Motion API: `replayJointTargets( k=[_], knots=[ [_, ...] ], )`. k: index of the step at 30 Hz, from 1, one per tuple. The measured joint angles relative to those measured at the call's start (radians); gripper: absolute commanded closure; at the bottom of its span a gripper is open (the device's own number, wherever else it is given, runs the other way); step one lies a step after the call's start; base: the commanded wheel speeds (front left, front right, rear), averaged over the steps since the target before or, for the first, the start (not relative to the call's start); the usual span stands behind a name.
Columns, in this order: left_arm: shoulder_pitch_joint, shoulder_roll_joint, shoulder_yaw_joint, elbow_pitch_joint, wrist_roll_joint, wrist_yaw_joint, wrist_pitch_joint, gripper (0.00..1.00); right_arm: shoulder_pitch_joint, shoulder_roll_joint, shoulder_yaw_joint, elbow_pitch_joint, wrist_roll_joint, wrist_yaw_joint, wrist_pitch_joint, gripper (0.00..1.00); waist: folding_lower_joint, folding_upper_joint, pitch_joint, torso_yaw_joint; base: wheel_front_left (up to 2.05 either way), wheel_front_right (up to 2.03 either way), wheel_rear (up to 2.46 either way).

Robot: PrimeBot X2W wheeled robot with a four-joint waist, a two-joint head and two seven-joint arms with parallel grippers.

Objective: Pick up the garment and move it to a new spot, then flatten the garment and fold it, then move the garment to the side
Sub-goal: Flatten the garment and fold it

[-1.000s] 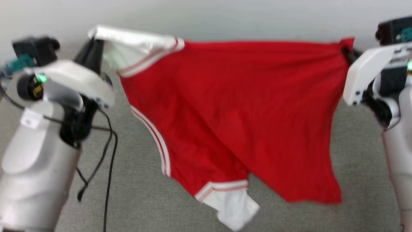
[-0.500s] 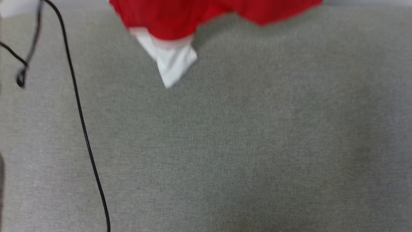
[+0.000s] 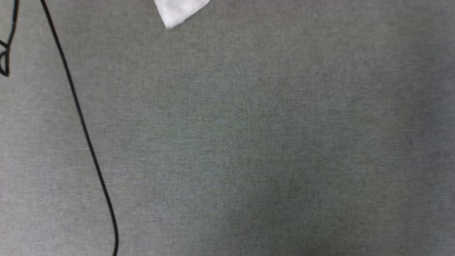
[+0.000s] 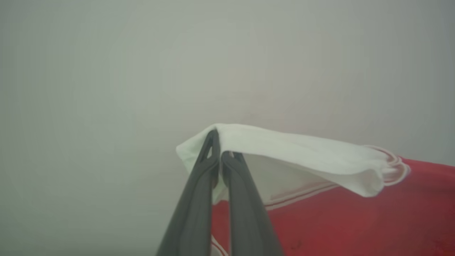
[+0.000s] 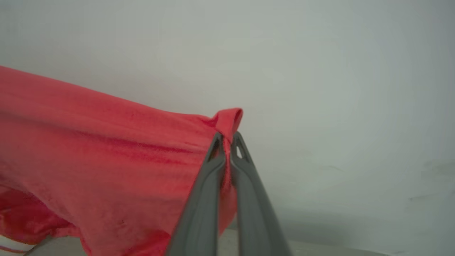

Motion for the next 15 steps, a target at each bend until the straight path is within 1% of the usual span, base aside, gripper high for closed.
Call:
replayJointTargets(
  k=[4, 7, 10, 15],
  knots=[
    [0.025, -0.013, -0.007, 0.059, -0.023, -0.008, -0.017, 1.00, -0.001, 0.008, -0.003, 0.066, 0.000, 0.000, -0.024, 1.00, 0.0000, 0.0000, 0.041, 0.004, 0.00, 0.00, 0.00],
    [0.064, -0.030, -0.019, 0.107, -0.048, -0.013, -0.027, 1.00, 0.016, 0.017, -0.001, 0.115, 0.004, 0.000, -0.046, 1.00, 0.0000, 0.0000, 0.050, 0.008, 0.00, 0.00, 0.00],
    [0.116, -0.044, -0.035, 0.141, -0.072, -0.015, -0.044, 1.00, 0.063, 0.023, 0.006, 0.165, 0.018, 0.000, -0.078, 1.00, -0.0001, 0.0000, 0.036, 0.008, 0.00, 0.00, 0.00],
    [0.251, -0.052, -0.086, 0.140, -0.127, -0.016, -0.066, 1.00, 0.171, 0.031, 0.030, 0.226, 0.047, 0.000, -0.127, 1.00, -0.0002, 0.0000, -0.011, 0.008, 0.00, 0.00, 0.00]
  ],
)
